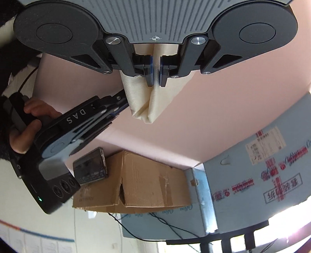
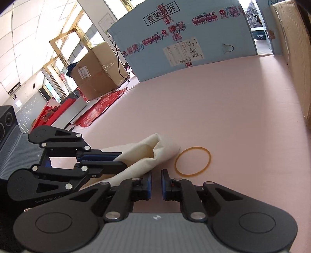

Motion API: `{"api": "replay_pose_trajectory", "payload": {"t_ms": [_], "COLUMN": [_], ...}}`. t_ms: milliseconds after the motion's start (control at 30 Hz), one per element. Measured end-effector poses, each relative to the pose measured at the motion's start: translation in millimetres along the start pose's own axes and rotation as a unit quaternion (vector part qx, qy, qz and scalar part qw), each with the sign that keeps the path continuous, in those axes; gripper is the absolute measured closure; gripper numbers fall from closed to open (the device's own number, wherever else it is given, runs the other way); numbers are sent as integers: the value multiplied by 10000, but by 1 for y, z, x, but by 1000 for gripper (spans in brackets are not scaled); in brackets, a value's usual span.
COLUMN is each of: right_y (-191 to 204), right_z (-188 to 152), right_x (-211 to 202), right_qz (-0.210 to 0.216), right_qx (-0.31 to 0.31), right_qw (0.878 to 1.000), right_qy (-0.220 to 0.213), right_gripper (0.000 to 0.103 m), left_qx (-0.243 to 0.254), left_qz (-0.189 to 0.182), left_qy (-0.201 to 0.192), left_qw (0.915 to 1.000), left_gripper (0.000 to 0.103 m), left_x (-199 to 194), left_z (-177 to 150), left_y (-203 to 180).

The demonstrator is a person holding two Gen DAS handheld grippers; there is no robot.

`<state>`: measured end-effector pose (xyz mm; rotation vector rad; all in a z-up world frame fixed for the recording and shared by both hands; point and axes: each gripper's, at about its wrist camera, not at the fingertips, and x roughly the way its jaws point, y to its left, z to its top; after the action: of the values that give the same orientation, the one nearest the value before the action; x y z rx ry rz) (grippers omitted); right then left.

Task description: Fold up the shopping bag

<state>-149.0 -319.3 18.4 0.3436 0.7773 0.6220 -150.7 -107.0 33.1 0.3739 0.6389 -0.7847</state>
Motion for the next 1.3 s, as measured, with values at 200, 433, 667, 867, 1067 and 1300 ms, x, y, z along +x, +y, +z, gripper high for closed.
{"api": "replay_pose_trajectory", "payload": {"t_ms": [200, 433, 667, 867, 1067, 1300], "right_y": [-22, -18, -2, 9, 13, 12], "right_z": [3, 3, 3, -4, 9, 13], "right_x": [-36, -14, -10, 22, 69, 95], "right_qz": [454, 480, 350, 911, 841, 889], "right_qx": [525, 485, 435, 925, 2192, 2948], "right_qw": [9969, 9976, 9981, 9903, 9719, 9498], "right_qy": [-370, 68, 250, 491, -142, -560], "right_gripper": [49, 53, 64, 92, 96, 97], "left_qx": [331, 312, -24, 362, 1290, 1032], "left_qz": [299, 428, 207, 473, 1301, 1670], "left_qy": [178, 331, 150, -173, -259, 82], "left_qw": [9988, 9980, 9997, 9981, 9827, 9805], "left_gripper": [65, 45, 91, 92, 92, 91], "left_x": [0, -7, -12, -23, -35, -14], "left_z": [-6, -19, -19, -2, 14, -15], "left_y": [-8, -7, 13, 20, 18, 16]}}
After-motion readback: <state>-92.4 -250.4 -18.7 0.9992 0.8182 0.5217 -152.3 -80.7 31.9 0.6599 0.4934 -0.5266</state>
